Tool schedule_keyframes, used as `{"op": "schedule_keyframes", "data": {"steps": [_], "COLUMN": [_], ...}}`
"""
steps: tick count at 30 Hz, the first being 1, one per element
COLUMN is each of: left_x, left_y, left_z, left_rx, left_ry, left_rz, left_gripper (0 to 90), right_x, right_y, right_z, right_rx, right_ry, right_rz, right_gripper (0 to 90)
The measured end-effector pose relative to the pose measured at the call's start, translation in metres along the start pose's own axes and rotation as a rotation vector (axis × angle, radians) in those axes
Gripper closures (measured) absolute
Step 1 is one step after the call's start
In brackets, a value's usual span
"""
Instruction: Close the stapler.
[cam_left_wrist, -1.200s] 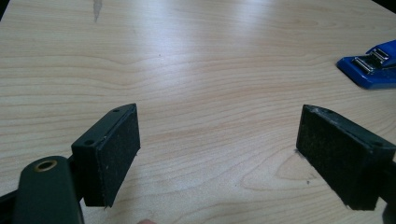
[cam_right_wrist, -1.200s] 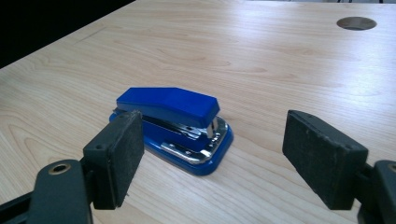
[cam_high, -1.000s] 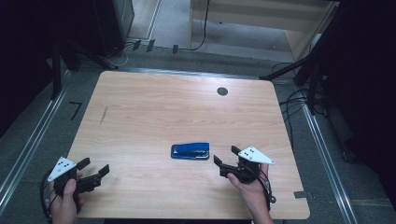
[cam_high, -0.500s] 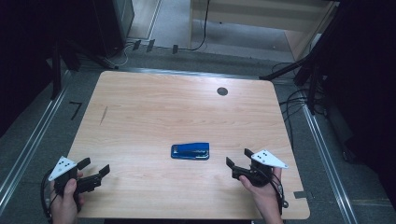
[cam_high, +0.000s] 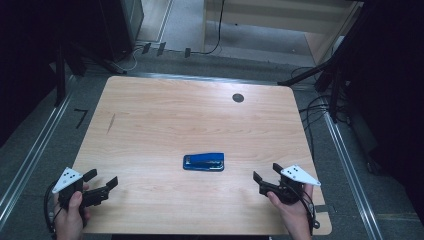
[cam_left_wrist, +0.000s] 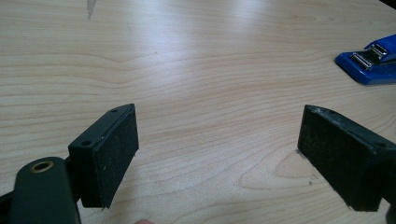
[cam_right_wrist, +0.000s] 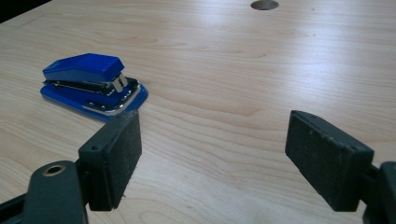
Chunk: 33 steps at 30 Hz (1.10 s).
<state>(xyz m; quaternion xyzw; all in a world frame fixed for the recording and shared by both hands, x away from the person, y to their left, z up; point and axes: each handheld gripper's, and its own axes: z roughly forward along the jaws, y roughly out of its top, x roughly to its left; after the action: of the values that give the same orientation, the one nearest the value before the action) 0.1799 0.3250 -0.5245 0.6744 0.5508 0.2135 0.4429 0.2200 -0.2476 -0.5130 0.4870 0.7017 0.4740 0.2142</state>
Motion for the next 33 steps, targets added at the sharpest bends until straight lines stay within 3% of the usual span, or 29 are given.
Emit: {"op": "schedule_keyframes", "data": {"steps": [33], "left_x": [0.000], "left_y": [0.000], "left_z": [0.001], "left_rx": [0.008], "left_ry": [-0.015], "left_rz": [0.010], "left_gripper": [12.0], "right_x": [-0.062], "right_y": [-0.028], "right_z": [-0.046], "right_rx": [-0.015], "right_ry": [-0.114], "right_rz": [0.079], "right_gripper": [16.5]}}
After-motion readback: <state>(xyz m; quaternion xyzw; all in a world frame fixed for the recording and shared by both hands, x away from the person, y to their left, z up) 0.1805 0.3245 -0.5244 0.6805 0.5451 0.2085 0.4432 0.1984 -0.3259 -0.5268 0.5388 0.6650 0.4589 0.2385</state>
